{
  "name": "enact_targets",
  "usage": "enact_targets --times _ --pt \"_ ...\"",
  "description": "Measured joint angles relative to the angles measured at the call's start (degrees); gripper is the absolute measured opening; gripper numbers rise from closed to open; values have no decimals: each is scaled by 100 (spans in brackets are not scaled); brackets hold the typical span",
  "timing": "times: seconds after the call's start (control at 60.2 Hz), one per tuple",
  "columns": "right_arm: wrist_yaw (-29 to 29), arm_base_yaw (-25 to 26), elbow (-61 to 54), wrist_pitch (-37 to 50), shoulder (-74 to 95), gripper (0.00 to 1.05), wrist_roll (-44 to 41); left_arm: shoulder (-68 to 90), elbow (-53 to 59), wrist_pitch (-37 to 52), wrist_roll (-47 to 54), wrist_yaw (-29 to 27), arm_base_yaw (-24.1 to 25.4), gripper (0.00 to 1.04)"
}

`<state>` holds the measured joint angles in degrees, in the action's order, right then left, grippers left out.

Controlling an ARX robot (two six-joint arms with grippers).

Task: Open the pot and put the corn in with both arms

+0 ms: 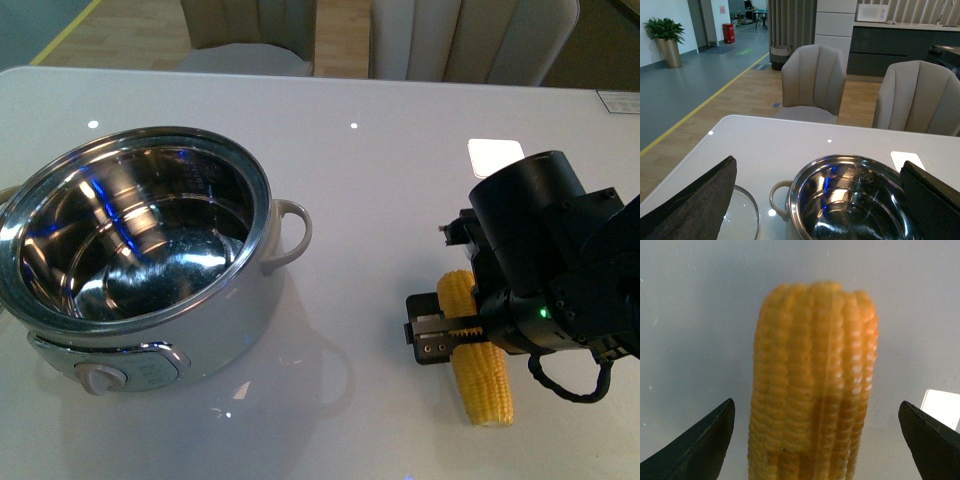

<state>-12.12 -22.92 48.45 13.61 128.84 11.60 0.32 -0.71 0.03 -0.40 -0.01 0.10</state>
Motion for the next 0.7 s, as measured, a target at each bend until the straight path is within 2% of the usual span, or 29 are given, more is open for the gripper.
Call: enact_targets --times 0.266,0.349,0.481,0.697 --pt "201 15 -192 -138 -308 48 94 0 0 0 0 -2 0 98" --pt "380 50 -321 -164 -588 40 177 0 0 0 0 0 0 98" --pt "570 136 -433 -310 -1139 30 361 0 0 0 0 0 0 98" --pt "1008 105 -238 -586 -1996 23 855 0 0 0 0 0 0 98"
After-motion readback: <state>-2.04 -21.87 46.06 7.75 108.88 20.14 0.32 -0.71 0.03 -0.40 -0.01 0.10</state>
